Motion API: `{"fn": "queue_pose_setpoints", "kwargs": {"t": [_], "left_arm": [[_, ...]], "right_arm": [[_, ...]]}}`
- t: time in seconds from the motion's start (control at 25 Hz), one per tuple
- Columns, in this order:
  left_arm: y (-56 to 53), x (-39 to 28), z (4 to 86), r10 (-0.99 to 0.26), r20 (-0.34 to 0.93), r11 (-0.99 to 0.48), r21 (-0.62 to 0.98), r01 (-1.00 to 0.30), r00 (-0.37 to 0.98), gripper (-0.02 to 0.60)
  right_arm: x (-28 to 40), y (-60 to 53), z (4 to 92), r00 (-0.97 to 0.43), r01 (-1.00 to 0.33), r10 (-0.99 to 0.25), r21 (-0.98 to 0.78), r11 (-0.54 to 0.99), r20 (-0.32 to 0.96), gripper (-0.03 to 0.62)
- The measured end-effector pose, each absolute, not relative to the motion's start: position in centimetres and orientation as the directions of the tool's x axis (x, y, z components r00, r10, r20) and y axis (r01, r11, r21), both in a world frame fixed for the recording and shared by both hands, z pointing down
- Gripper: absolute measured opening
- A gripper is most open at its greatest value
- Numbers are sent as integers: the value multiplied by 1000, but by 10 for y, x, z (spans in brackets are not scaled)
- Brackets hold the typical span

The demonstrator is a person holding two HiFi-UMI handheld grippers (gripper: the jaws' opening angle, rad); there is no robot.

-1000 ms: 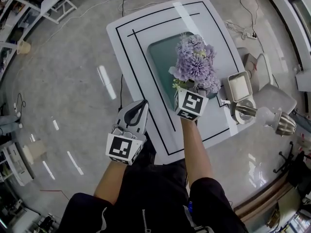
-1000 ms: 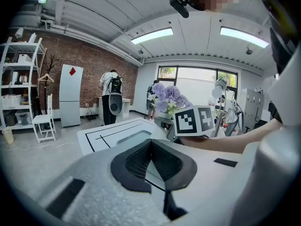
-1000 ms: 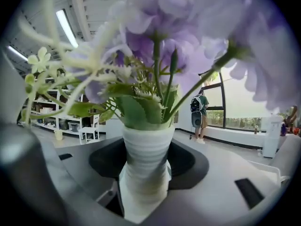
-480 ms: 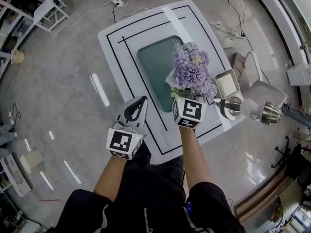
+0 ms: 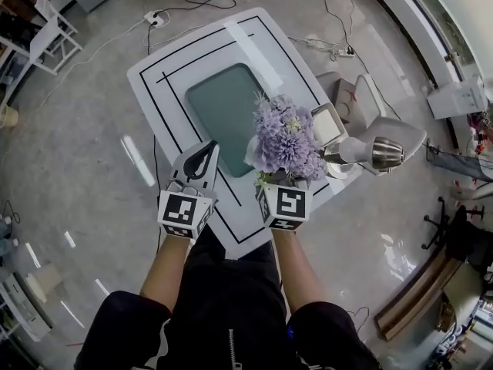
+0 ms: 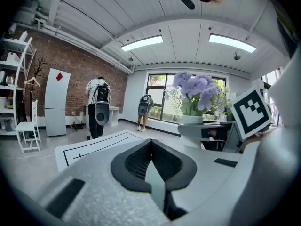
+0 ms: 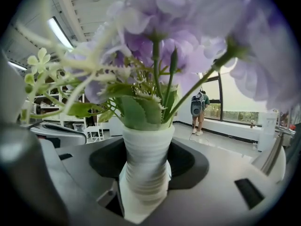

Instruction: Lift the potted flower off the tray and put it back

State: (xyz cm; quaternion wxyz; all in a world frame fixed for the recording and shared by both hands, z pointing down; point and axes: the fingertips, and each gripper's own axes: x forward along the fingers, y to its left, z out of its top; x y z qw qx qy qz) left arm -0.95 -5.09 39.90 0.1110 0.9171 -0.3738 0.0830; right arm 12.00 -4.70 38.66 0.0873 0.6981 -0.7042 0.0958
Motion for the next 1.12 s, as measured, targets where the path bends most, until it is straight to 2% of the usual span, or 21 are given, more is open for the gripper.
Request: {"fn": "queue_pose_setpoints", "kwargs": {"t": [0.48,1.12], "left_arm": [[-39,27,391,-620,224,-748,118,-653,752,5],[-38,37,389,-595,202,-776,109,-622,778,5]], "right_arm": [[129,4,385,20,-999,-960,-27,-29,278,244],[139,4,386,24,-999,-962,-28,-33,274,244]]}}
